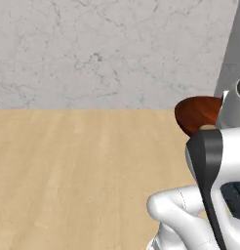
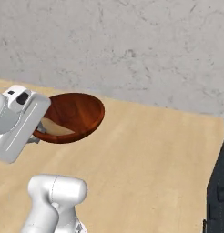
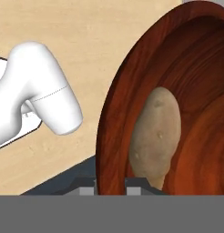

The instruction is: Pick the sweet potato from the sink and place it in the bowl. Then pick the bowl and place it in the microwave. Then close the microwave door and press the start button.

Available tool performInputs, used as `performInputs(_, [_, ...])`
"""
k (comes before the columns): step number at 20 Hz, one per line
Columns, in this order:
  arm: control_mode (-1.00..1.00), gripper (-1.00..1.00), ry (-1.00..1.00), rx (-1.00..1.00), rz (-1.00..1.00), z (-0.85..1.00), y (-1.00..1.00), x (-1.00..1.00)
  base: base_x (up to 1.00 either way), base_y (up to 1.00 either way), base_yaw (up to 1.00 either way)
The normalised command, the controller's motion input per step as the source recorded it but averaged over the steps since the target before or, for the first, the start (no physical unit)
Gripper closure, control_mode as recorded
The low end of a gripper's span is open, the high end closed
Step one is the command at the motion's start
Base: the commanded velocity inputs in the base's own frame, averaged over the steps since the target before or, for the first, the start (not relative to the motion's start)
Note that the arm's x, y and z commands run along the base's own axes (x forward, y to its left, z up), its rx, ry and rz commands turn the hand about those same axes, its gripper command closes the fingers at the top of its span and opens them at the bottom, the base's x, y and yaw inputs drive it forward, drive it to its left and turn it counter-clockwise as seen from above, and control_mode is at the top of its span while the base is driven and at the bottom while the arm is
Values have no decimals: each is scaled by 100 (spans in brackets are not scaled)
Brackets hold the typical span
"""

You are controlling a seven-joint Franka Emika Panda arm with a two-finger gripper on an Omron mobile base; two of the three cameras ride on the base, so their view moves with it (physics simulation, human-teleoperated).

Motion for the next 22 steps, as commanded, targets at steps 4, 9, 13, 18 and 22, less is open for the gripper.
performInputs(4, [100,100,0,0,0,0,0,0,-7,13,100])
performInputs(9, [100,100,0,0,0,0,0,0,-3,9,100])
performInputs(13, [100,100,0,0,0,0,0,0,-3,8,100])
performInputs(18, [100,100,0,0,0,0,0,0,-1,6,100])
performInputs(22, [100,100,0,0,0,0,0,0,-1,4,100])
